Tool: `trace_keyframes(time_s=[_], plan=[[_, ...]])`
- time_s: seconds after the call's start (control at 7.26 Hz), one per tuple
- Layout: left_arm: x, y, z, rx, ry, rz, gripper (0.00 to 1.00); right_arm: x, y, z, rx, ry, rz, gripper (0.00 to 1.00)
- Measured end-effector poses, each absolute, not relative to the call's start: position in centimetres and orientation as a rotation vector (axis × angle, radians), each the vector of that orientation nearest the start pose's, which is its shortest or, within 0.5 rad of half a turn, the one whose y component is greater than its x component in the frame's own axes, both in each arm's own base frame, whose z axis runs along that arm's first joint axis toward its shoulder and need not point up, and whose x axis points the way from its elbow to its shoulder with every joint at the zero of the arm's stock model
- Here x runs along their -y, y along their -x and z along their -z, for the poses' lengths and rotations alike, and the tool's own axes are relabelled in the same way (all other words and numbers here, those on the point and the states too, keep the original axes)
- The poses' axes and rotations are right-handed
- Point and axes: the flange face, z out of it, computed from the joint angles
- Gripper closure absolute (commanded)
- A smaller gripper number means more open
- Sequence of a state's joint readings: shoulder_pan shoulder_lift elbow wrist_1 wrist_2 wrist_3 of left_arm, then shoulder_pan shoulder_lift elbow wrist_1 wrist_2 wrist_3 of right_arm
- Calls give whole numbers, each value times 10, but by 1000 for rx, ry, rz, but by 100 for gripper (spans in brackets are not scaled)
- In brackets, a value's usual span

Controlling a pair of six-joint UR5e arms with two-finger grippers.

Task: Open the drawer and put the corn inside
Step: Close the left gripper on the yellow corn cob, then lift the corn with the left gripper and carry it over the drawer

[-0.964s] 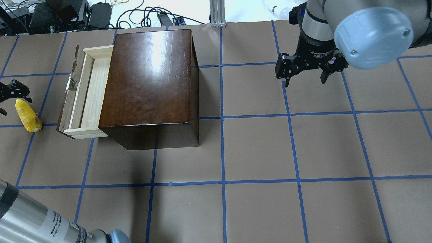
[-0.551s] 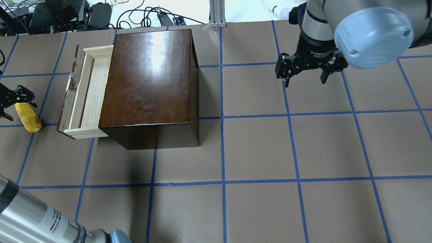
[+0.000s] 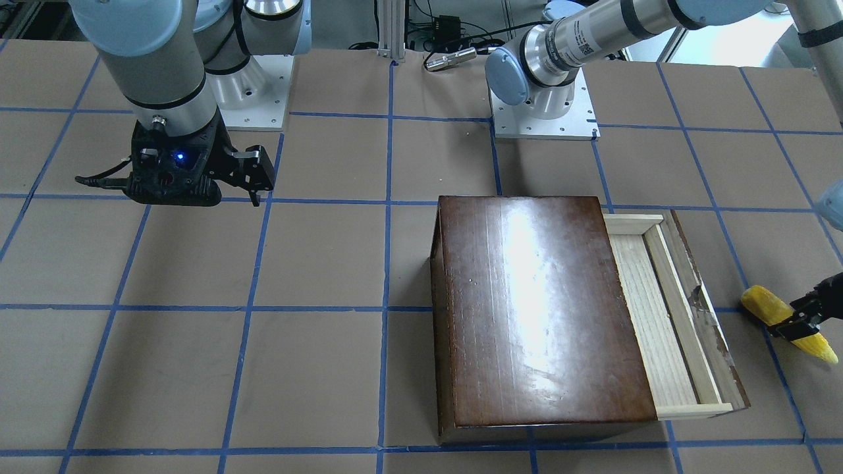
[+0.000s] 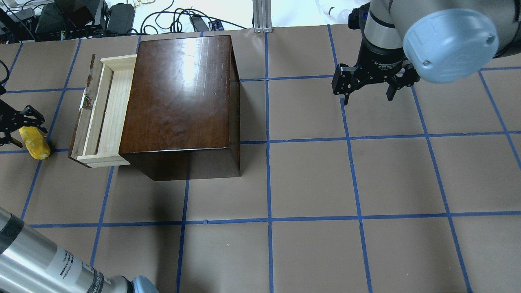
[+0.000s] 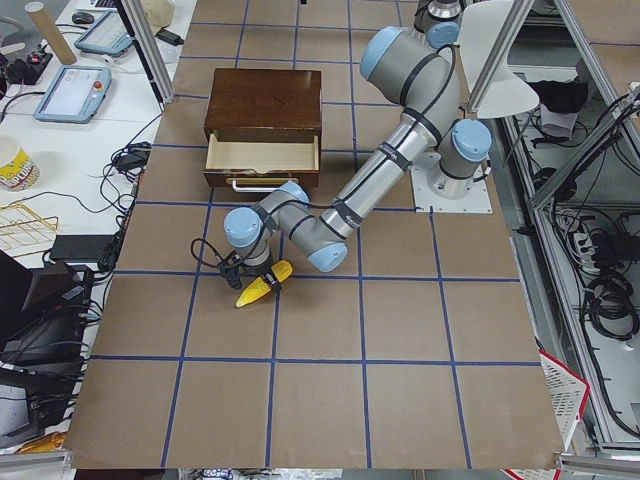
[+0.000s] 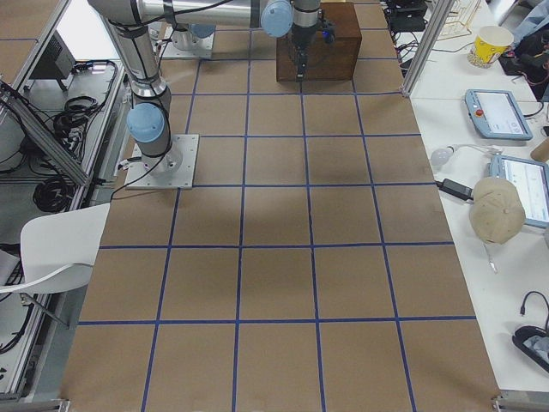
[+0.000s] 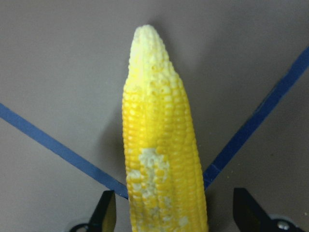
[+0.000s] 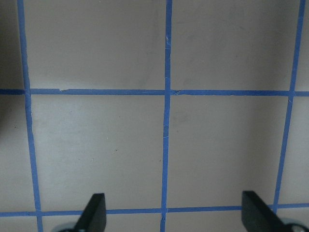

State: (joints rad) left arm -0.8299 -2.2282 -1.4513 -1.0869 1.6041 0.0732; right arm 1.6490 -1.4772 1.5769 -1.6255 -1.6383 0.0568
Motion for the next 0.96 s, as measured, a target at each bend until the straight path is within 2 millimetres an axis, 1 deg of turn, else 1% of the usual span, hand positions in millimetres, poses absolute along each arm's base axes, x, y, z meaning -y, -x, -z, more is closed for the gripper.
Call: trace_keyframes(time_s=[0.14, 0.28, 0.41, 0.69, 0.83, 0.96], plan=[[597, -370, -194, -2951, 1044, -100, 100, 514, -167, -443, -3211, 37, -66, 0], [597, -370, -197, -2945, 1051, -97, 100, 514, -167, -443, -3211, 37, -66, 0], [598, -370, -207, -2942, 1047, -79, 100, 514, -167, -443, -3211, 37, -65, 0], [604, -366, -237, -2950, 1016, -46, 100, 514, -167, -443, -3211, 37, -66, 0], [611, -357, -259, -2965, 974, -38, 100, 514, -167, -443, -3211, 37, -65, 0], [622, -342, -289, -2984, 907, -32, 100, 514, -167, -443, -3211, 37, -64, 0]])
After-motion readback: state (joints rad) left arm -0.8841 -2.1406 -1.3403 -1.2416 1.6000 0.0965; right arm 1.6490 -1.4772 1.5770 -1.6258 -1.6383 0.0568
